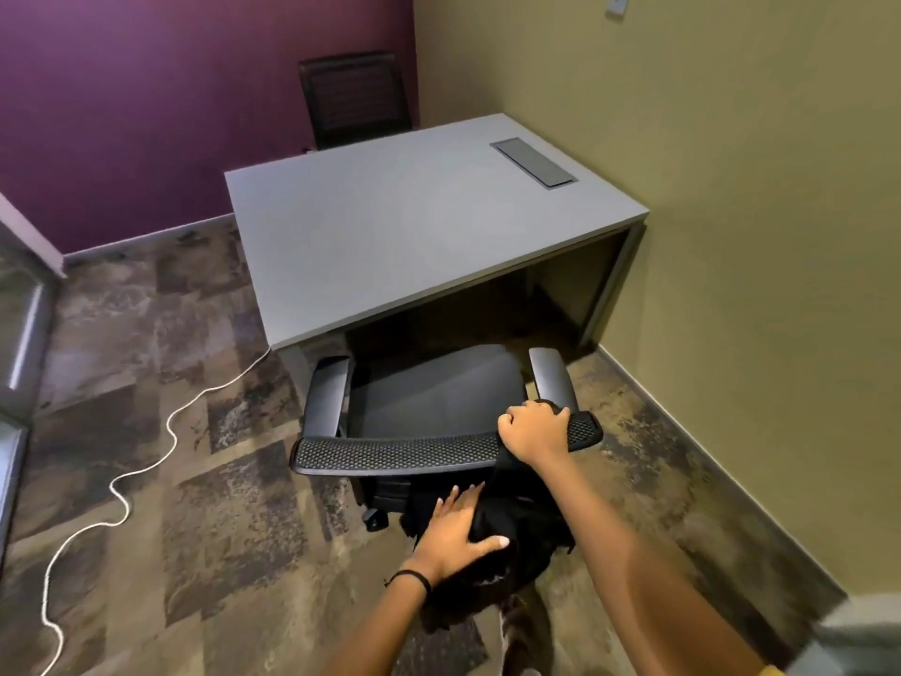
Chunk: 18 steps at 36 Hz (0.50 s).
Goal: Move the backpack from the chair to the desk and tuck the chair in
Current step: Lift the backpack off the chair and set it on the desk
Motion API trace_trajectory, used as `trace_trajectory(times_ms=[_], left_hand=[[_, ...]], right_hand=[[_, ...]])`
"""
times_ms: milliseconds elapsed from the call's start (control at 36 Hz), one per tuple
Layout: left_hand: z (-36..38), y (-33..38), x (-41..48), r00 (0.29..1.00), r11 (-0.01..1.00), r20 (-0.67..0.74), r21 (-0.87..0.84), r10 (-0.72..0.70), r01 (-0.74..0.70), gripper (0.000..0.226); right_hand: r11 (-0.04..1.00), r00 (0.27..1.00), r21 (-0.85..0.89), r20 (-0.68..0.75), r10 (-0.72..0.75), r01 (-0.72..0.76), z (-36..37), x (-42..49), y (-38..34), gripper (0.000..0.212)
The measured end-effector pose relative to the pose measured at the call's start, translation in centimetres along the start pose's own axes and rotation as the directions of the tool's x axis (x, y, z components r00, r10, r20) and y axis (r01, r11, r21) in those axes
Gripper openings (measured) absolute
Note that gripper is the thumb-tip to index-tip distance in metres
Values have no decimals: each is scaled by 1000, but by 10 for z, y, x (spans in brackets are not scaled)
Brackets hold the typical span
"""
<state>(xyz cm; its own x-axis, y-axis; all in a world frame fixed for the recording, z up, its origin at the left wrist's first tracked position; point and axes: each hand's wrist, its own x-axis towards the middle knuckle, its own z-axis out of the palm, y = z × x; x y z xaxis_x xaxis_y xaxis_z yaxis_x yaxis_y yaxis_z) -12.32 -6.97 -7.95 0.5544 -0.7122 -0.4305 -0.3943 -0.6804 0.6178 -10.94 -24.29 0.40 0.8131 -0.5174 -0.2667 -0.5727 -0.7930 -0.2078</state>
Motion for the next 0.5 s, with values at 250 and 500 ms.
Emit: trace_trajectory(times_ms=[250,500], left_hand=[[-11,16,12,998,988,29,144,-62,57,53],[-15,18,9,997,943,-20,324,-68,71,38]], right_hand=[[987,989,75,-46,-140,143,8,-5,15,39],[982,984,82,-57,-168,172,0,2,21,37]])
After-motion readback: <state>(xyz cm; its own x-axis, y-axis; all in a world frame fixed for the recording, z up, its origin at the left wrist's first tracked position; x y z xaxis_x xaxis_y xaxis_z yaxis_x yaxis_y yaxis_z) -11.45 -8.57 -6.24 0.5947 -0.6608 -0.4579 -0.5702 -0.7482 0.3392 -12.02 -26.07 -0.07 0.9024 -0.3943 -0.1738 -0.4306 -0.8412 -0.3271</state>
